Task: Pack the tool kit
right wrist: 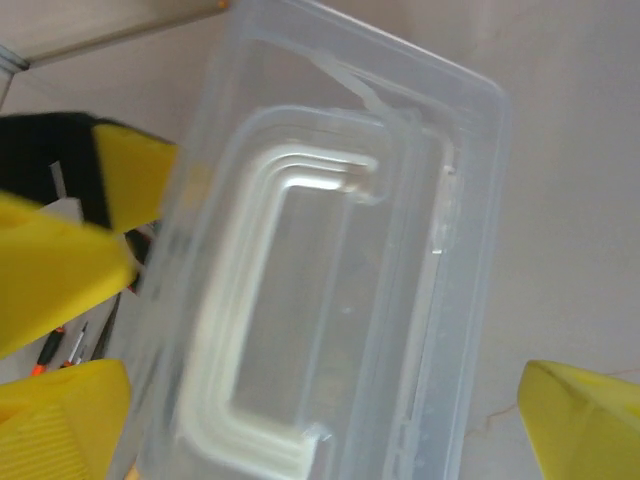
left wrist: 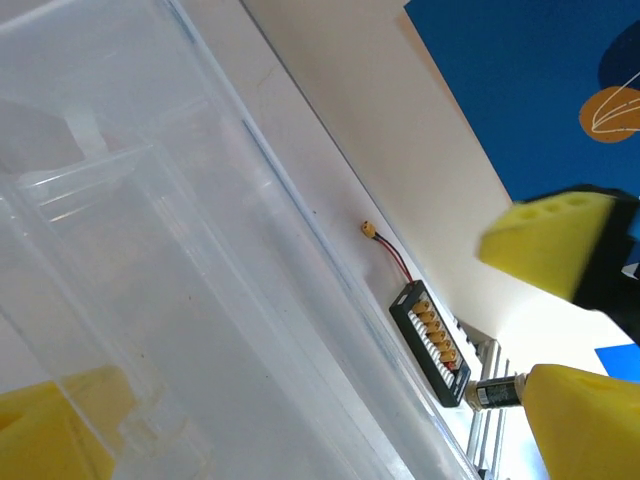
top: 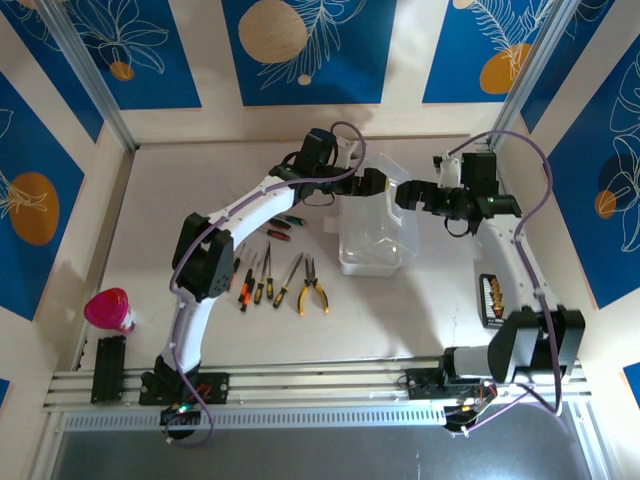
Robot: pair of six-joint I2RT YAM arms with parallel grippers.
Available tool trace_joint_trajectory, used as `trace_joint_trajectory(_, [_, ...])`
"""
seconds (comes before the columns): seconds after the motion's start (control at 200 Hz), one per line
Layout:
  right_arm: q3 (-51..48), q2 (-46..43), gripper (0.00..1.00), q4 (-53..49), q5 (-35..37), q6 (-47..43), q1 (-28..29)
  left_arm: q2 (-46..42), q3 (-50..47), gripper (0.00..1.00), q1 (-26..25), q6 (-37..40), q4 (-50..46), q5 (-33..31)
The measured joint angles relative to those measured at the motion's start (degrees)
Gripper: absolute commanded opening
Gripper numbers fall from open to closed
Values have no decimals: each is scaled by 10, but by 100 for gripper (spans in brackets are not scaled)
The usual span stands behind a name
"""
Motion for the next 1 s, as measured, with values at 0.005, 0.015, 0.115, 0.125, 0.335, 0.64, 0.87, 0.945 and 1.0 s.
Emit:
trace_joint_trajectory(0.005, [0,-2,99,-1,2,-1,2,0,0,100,0,0,0,0])
trace_joint_trajectory(0.015, [0,-8,99,-3,8,-5,7,0,1,100,0,0,0,0])
trace_joint_trajectory(0.115, [-6,-56,99,-23,64,-32,64,0,4,100,0,-1,0,3])
trace_joint_trajectory(0.125, [-7,-59,99,-24,68,-35,68,0,4,100,0,-1,0,3])
trace_joint_trajectory(0.335, [-59,-120,99,-59,201,-66,198,0,5,100,-2,-1,0,3])
trace_joint_trajectory(0.64, [-73,-110,99,-70,320,-68,304,1,8,100,-3,-1,0,3])
trace_joint_trajectory(0.87, [-74,-66,99,-65,365,-67,340,5,13,100,-5,-1,0,3])
trace_joint_trajectory(0.945, [-79,-58,99,-56,384,-63,347,8,17,100,-5,-1,0,3])
trace_joint_trajectory(1.0, [-81,-54,99,-54,402,-61,350,8,19,100,-5,-1,0,3])
